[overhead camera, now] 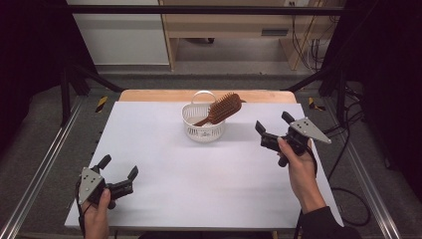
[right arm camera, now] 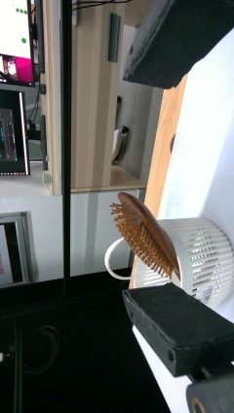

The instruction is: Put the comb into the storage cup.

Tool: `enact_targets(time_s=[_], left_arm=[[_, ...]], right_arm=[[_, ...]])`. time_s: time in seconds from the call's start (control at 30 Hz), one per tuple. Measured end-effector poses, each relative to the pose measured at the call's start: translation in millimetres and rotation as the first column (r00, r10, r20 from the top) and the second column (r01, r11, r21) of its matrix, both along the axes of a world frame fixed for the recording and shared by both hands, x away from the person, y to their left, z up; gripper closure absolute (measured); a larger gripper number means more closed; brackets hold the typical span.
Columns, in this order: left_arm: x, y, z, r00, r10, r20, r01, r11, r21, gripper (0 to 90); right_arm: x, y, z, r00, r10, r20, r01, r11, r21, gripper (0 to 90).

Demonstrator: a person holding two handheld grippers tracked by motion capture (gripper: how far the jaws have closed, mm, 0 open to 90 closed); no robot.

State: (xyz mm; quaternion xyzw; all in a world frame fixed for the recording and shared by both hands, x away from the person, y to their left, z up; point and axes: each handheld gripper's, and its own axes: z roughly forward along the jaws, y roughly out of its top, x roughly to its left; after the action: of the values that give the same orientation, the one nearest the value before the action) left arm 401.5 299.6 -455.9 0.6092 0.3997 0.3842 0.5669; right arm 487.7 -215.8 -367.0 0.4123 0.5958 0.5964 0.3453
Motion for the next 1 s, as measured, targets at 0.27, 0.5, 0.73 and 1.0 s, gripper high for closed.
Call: enact_targets(time_s=[0.27,0.5,0.73,1.0], left_arm=[[-1.5,2.5,0.6,1.0,-0.002,0.001,0.002,1.0,-0.003,0.3],[-1.9,2.6,0.5,1.0,-0.003,0.001,0.003,1.0,-0.001,0.3],[-1.3,2.1,0.2,1.0,-0.01,-0.001,0.01,1.0,0.0,0.3],[-1.5,1.1,0.4,0.9999,-0.016,-0.001,0.016,0.9999,0.005,0.3]], right_arm=[[-6.9,-6.4,-1.2,0.9998,0.013,0.016,-0.013,1.0,-0.019,2.4],[-16.1,-17.2,-8.9,0.9999,0.004,0.016,-0.004,1.0,0.001,2.5],[-22.9,-23.0,-12.5,0.9997,0.007,0.025,-0.007,1.0,0.001,2.8],[-30.7,-32.4,-13.2,0.9992,-0.008,0.039,0.008,1.0,0.009,3.1]])
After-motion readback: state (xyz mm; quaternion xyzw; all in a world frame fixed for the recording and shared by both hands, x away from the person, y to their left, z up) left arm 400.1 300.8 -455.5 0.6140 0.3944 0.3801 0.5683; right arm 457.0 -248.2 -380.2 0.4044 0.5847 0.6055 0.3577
